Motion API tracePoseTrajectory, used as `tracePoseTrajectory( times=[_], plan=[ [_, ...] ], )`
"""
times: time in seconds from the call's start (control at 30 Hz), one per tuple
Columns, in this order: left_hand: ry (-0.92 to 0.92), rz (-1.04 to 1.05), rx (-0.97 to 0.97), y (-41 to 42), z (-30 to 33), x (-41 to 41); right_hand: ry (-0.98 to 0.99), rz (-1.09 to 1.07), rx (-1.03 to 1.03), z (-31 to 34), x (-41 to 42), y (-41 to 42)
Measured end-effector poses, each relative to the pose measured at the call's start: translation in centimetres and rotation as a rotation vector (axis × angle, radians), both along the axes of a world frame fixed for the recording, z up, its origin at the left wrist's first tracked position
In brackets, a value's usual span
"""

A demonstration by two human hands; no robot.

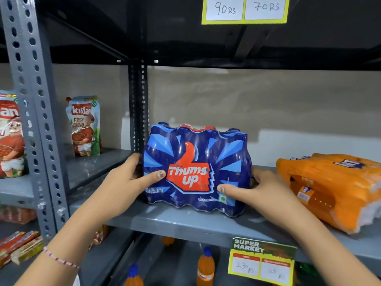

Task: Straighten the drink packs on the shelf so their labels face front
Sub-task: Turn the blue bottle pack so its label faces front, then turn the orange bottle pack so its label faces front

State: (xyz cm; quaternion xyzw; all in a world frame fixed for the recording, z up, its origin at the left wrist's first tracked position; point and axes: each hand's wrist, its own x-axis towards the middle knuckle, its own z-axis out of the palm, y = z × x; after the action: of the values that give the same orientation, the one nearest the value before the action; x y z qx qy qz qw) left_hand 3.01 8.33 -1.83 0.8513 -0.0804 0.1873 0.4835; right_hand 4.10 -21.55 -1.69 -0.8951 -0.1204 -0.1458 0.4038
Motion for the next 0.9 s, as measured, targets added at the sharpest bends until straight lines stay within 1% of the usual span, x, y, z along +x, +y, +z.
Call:
tracePoseTrajectory(
  times=[0.07, 0.27, 0.37, 0.43, 0.47, 0.5, 0.53, 0.57, 0.6, 0.63, 0.67, 0.7, 0.73, 0.77, 0.83, 0.87, 0.9],
  plan=[
    [0.004, 0.003, -0.005, 0.0, 0.0, -0.7, -0.009, -0.01, -0.03, -0.1, -0.6, 0.1],
    [0.013, 0.032, -0.005, -0.2, -0.2, -1.4, -0.009, -0.015, -0.013, 0.4, -1.7, -0.1],
    [-0.012, 0.044, -0.106, -0.6, -1.2, -1.5, -0.006, -0.007, 0.008, 0.5, -1.8, -0.1],
    [-0.07, 0.084, -0.171, -1.6, -2.4, -1.7, 0.048, 0.074, 0.044, 0.6, -2.0, -0.6],
    [-0.131, 0.15, -0.171, -2.3, -3.0, -1.9, 0.098, 0.145, 0.079, 0.7, -2.3, -0.9],
    [-0.237, 0.256, -0.14, -3.1, -3.3, -2.2, 0.139, 0.216, 0.123, 1.1, -2.9, -1.5],
    [-0.39, 0.361, -0.109, -4.8, -3.2, -2.6, 0.138, 0.255, 0.157, 1.7, -3.5, -3.0],
    [-0.552, 0.425, -0.104, -5.8, -3.1, -3.5, 0.082, 0.25, 0.173, 2.6, -3.7, -3.7],
    [-0.681, 0.413, -0.12, -7.3, -2.7, -4.5, -0.029, 0.201, 0.186, 3.9, -3.9, -4.9],
    [-0.759, 0.326, -0.142, -9.8, -2.1, -5.4, -0.165, 0.126, 0.196, 5.3, -4.2, -6.9],
    [-0.762, 0.204, -0.165, -12.2, -1.5, -6.3, -0.282, 0.052, 0.206, 6.8, -4.1, -8.8],
    [-0.693, 0.078, -0.205, -15.0, -0.9, -6.9, -0.358, -0.038, 0.192, 8.1, -3.5, -11.4],
    [-0.58, -0.038, -0.257, -17.7, -0.2, -7.3, -0.382, -0.145, 0.139, 9.2, -2.5, -13.8],
    [-0.441, -0.116, -0.294, -20.2, 0.4, -7.3, -0.351, -0.261, 0.051, 10.2, -1.1, -16.3],
    [-0.124, -0.148, -0.258, -25.0, 1.7, -5.7, -0.178, -0.459, -0.163, 10.7, 1.8, -22.0],
    [0.041, -0.157, -0.223, -27.0, 2.4, -4.7, -0.048, -0.506, -0.207, 10.4, 3.0, -24.2],
    [0.2, -0.18, -0.217, -28.5, 3.0, -3.8, 0.097, -0.495, -0.188, 9.9, 4.1, -25.7]
  ],
)
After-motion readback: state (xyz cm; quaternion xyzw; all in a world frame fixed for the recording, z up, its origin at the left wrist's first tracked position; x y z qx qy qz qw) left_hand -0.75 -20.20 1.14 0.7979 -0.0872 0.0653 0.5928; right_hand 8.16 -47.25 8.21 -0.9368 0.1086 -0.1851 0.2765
